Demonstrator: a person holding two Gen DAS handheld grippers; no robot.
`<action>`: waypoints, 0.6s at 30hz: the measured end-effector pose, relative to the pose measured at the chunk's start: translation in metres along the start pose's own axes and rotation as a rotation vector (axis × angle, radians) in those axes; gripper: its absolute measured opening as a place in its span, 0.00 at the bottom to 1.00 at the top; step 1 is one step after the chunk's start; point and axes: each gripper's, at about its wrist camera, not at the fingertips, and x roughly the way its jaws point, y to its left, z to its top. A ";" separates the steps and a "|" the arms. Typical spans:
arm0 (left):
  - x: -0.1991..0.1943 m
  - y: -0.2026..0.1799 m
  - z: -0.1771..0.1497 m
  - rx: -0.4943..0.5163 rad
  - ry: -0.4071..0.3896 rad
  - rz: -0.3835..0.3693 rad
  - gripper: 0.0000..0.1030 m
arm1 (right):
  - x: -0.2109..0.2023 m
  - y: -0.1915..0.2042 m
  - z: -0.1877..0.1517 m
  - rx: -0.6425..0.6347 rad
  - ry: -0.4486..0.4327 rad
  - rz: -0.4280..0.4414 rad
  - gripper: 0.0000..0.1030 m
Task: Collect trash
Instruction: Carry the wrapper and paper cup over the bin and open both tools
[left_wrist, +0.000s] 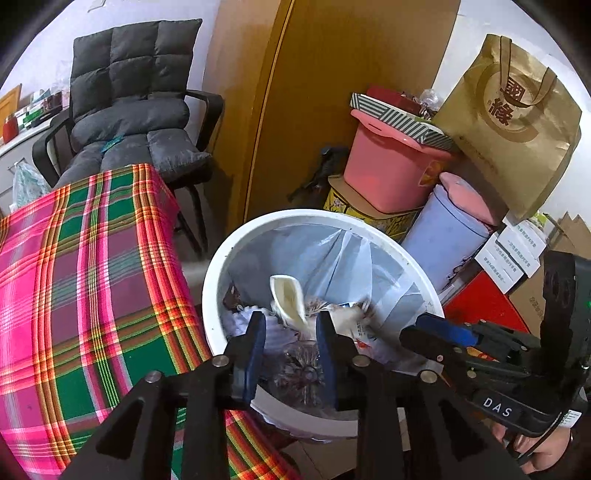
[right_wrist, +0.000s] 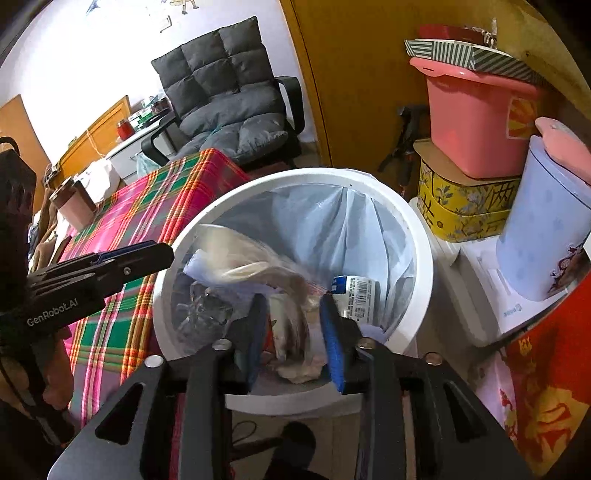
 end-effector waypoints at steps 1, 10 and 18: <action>0.000 0.000 0.000 0.000 -0.001 -0.001 0.28 | -0.001 0.000 0.000 0.000 -0.002 0.000 0.35; -0.015 -0.002 -0.005 -0.003 -0.018 -0.006 0.28 | -0.010 0.007 -0.004 -0.004 -0.015 0.002 0.35; -0.041 -0.004 -0.014 -0.001 -0.045 0.005 0.28 | -0.026 0.023 -0.007 -0.031 -0.039 0.005 0.36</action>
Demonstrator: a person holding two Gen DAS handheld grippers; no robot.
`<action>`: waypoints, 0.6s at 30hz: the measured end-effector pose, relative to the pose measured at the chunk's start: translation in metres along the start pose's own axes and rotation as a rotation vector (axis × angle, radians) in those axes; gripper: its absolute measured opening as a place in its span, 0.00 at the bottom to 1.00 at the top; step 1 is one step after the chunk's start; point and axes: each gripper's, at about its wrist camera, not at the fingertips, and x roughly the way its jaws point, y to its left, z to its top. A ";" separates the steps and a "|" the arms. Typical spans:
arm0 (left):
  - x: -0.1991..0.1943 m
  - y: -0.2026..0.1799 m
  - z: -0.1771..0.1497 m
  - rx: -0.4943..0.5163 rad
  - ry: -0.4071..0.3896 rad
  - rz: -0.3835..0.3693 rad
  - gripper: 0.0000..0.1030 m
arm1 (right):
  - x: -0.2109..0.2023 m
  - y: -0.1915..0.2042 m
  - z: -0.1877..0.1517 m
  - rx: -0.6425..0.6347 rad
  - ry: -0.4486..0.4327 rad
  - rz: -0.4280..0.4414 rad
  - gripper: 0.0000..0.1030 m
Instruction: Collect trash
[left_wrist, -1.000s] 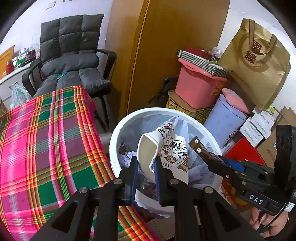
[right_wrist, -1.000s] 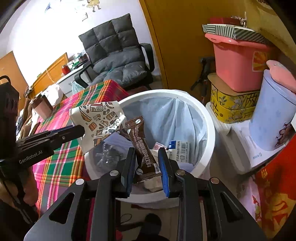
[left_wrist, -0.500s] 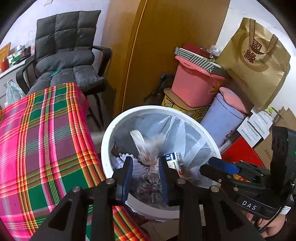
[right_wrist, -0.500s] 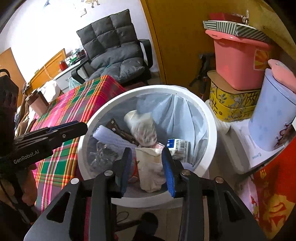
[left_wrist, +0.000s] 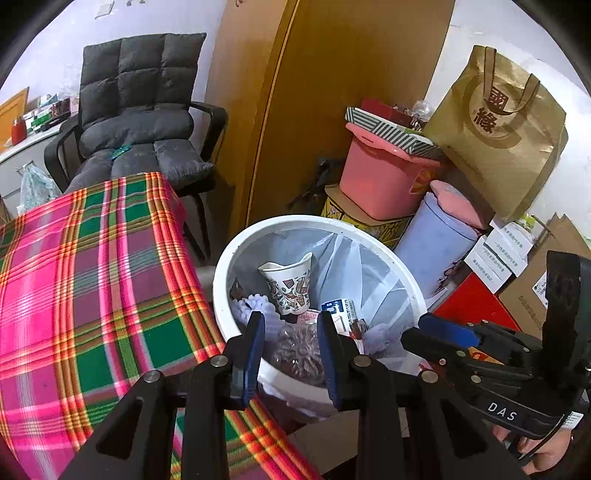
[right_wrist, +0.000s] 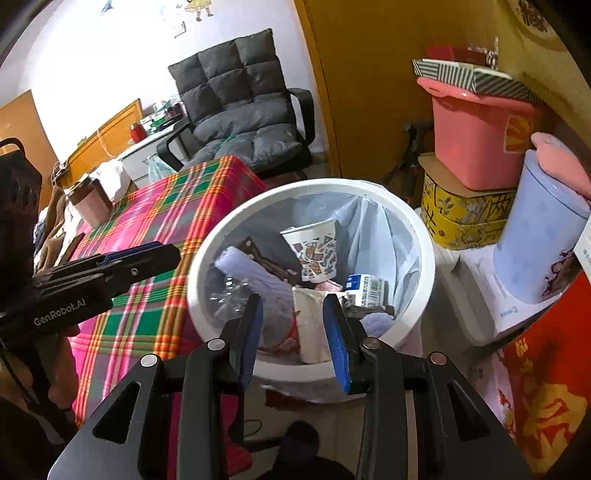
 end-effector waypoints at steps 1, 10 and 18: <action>-0.003 0.000 -0.001 0.001 -0.003 0.001 0.28 | -0.003 0.003 0.000 -0.006 -0.005 0.002 0.36; -0.038 -0.001 -0.021 0.006 -0.041 0.045 0.28 | -0.024 0.026 -0.007 -0.044 -0.038 0.022 0.40; -0.073 0.002 -0.042 -0.002 -0.079 0.103 0.28 | -0.039 0.046 -0.022 -0.071 -0.057 0.041 0.47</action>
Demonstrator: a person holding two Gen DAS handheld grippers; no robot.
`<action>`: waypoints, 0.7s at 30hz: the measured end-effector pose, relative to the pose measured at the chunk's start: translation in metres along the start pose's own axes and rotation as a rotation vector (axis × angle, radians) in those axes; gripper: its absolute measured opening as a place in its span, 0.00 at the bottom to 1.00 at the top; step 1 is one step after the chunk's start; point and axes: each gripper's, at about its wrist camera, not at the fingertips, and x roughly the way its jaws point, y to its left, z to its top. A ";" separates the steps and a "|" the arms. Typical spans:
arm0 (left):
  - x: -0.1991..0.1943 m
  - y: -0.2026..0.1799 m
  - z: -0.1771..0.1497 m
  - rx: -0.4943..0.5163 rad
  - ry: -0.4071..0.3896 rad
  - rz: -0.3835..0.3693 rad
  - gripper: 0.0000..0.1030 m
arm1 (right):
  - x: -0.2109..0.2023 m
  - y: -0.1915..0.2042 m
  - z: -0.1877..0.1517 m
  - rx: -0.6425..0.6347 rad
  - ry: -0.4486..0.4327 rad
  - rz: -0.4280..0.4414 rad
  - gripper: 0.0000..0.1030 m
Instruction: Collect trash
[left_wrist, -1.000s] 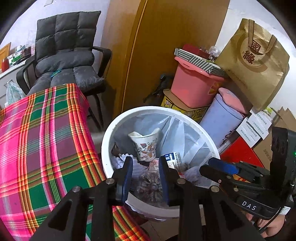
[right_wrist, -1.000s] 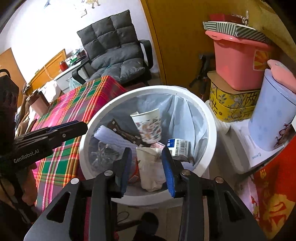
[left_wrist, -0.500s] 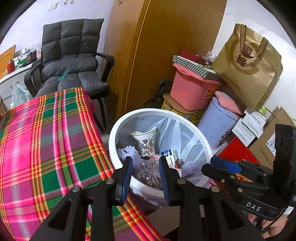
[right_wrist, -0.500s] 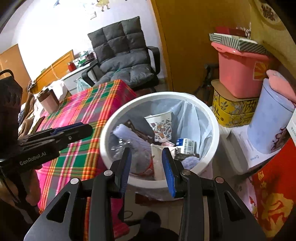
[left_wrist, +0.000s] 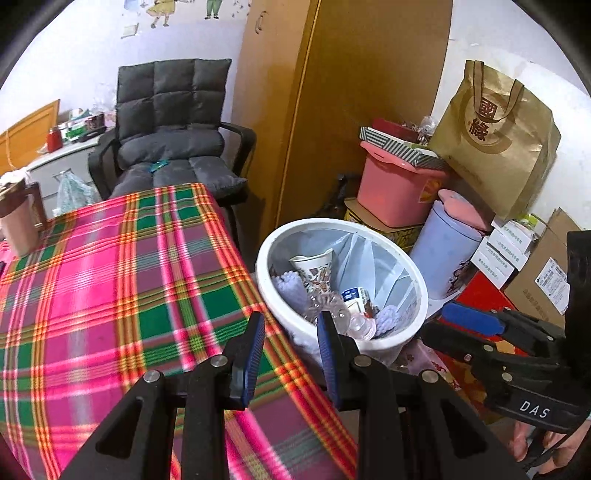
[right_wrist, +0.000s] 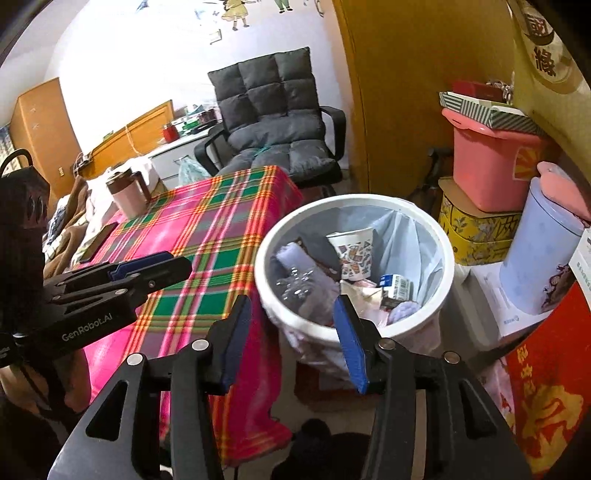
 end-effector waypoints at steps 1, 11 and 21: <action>-0.005 0.000 -0.003 0.002 -0.004 0.005 0.28 | -0.001 0.002 -0.001 -0.004 -0.002 0.003 0.47; -0.039 0.005 -0.037 -0.013 -0.019 0.057 0.28 | -0.019 0.019 -0.017 -0.035 -0.011 0.020 0.47; -0.067 0.008 -0.064 -0.047 -0.033 0.104 0.28 | -0.029 0.035 -0.031 -0.067 -0.012 0.026 0.47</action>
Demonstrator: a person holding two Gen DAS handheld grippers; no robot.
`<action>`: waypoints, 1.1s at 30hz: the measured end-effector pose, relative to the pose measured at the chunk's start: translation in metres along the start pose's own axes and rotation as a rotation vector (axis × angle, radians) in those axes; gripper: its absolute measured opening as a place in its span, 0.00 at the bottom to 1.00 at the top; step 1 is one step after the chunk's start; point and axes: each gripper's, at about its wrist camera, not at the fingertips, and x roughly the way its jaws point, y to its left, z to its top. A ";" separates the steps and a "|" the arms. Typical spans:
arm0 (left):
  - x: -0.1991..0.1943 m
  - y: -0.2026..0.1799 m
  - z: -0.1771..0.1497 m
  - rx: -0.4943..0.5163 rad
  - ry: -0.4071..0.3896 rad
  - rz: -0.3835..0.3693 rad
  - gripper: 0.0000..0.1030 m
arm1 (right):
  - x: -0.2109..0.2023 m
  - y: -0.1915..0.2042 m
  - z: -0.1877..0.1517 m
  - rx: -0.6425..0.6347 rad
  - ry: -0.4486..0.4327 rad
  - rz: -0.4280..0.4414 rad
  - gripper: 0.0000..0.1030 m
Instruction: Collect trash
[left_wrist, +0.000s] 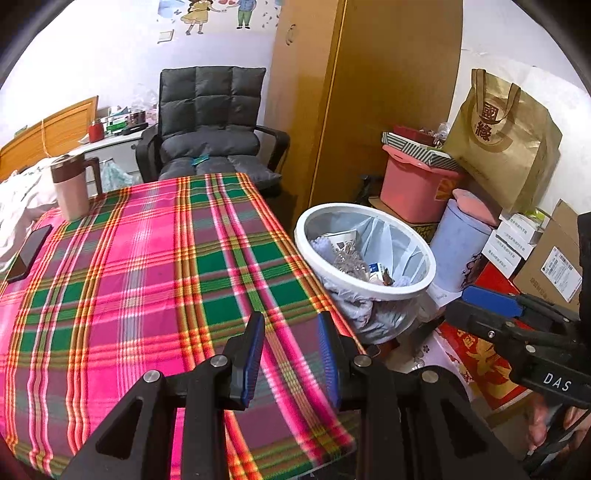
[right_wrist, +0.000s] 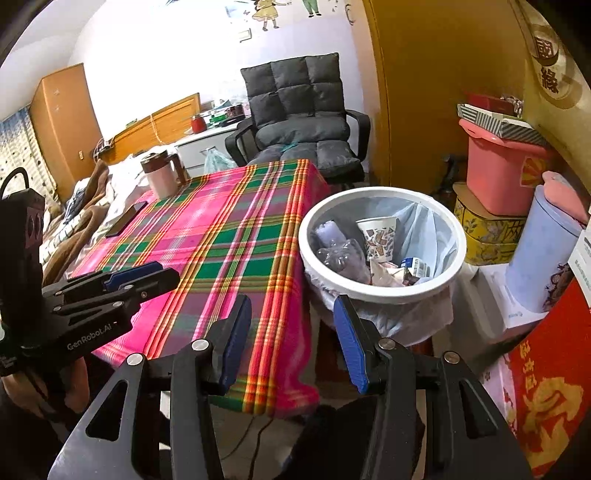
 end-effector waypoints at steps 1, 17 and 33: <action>-0.003 0.001 -0.002 -0.003 -0.002 0.004 0.28 | 0.000 0.001 -0.001 -0.004 0.000 -0.002 0.47; -0.016 0.001 -0.012 -0.002 -0.011 0.025 0.28 | -0.007 0.008 -0.005 -0.017 -0.010 -0.003 0.47; -0.016 0.002 -0.014 -0.002 0.000 0.033 0.28 | -0.008 0.010 -0.005 -0.017 -0.011 -0.005 0.47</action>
